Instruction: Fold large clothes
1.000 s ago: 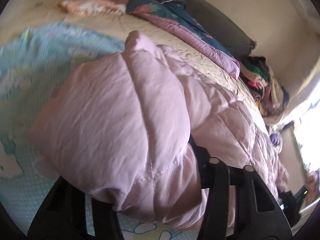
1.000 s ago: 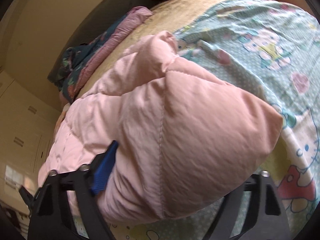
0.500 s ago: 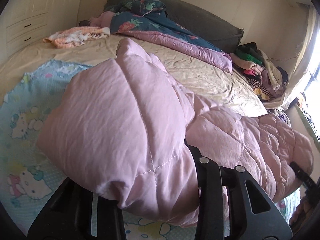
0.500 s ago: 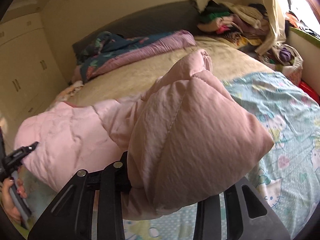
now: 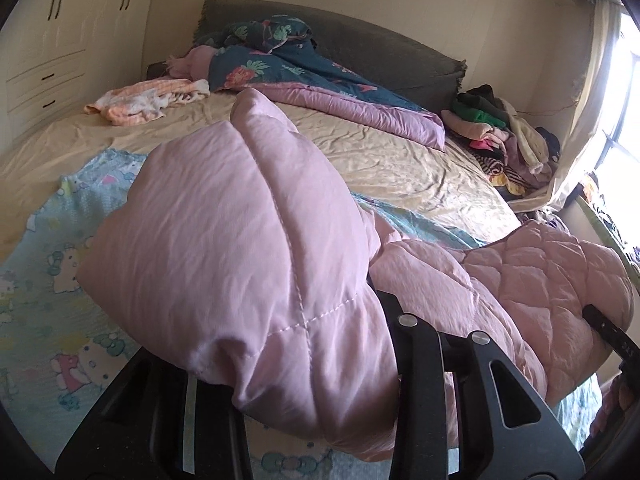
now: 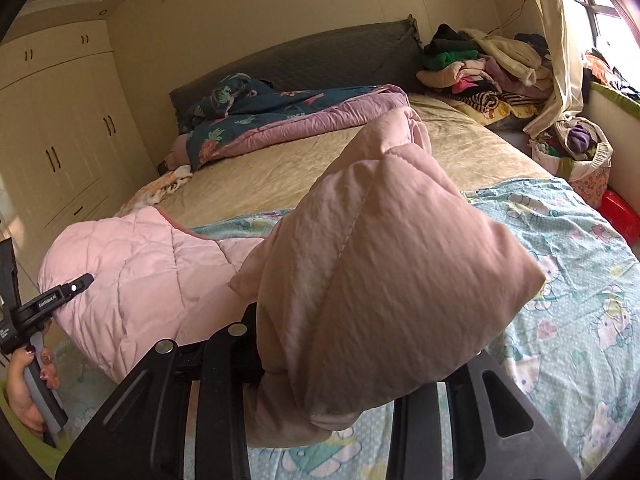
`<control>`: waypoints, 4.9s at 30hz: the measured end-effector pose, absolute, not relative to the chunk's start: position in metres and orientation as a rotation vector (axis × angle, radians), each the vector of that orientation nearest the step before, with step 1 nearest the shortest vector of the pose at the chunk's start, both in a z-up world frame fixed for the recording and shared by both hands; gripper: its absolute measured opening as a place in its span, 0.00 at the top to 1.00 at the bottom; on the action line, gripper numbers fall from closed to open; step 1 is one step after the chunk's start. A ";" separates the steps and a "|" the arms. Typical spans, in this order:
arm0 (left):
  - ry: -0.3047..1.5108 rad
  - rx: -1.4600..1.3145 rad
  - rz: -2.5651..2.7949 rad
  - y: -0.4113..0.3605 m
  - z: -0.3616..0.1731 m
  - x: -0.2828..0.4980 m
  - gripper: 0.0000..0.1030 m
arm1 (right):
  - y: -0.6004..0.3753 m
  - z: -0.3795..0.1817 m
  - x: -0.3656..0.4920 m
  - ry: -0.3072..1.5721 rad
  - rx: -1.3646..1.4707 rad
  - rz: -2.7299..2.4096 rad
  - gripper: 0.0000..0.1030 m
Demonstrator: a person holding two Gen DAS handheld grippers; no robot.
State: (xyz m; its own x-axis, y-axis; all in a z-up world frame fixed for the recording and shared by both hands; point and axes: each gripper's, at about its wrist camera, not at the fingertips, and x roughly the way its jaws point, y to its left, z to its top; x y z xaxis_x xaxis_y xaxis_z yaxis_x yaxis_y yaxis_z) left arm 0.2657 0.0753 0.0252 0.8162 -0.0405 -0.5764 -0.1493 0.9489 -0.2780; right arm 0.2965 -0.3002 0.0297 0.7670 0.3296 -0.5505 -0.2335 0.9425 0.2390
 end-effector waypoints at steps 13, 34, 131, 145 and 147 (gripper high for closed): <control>0.641 -0.301 0.043 0.073 0.014 0.208 0.74 | -0.307 0.022 0.228 0.643 0.172 0.294 0.71; 0.703 -0.303 0.059 0.074 -0.043 0.138 0.69 | -0.330 -0.045 0.174 0.797 0.265 0.196 0.61; 0.573 -0.159 -0.067 -0.012 -0.007 -0.026 0.09 | -0.241 0.008 -0.039 0.515 0.013 0.317 0.04; 0.569 -0.159 -0.060 -0.010 -0.005 -0.027 0.09 | -0.240 0.009 -0.040 0.514 0.011 0.316 0.04; 0.571 -0.159 -0.059 -0.010 -0.006 -0.027 0.09 | -0.240 0.009 -0.039 0.514 0.011 0.317 0.04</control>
